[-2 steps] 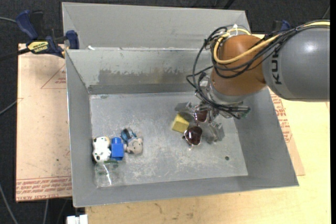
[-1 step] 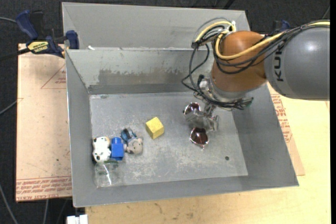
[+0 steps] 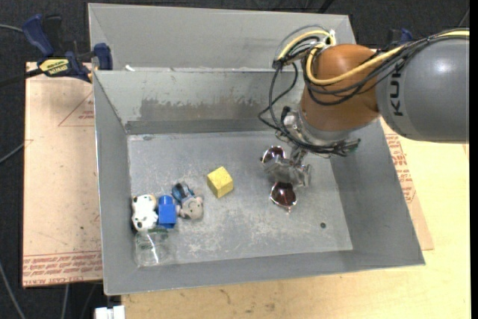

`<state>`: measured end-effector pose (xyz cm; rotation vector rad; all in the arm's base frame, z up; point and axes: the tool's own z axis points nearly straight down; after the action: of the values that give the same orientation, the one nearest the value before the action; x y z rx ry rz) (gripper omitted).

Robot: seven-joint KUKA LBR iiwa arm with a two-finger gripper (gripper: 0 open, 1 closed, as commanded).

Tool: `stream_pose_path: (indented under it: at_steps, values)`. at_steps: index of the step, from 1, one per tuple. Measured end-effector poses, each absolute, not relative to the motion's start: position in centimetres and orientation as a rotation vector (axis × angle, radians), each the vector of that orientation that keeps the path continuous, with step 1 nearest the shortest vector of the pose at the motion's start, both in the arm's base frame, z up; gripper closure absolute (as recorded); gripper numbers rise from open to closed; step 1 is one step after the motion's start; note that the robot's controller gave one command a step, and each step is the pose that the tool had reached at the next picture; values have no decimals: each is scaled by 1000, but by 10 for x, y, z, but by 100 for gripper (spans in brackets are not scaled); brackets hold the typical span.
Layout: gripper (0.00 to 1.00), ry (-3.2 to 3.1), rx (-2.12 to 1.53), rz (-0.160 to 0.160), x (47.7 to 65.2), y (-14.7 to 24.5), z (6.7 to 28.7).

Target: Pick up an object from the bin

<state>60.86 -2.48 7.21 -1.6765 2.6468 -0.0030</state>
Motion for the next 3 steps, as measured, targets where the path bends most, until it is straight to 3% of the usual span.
stream_pose_path:
  at_steps: [2,3]
  values:
    - [100,2654,-1679,4,607,-24,81]
    - [100,2658,-1680,8,606,-24,101]
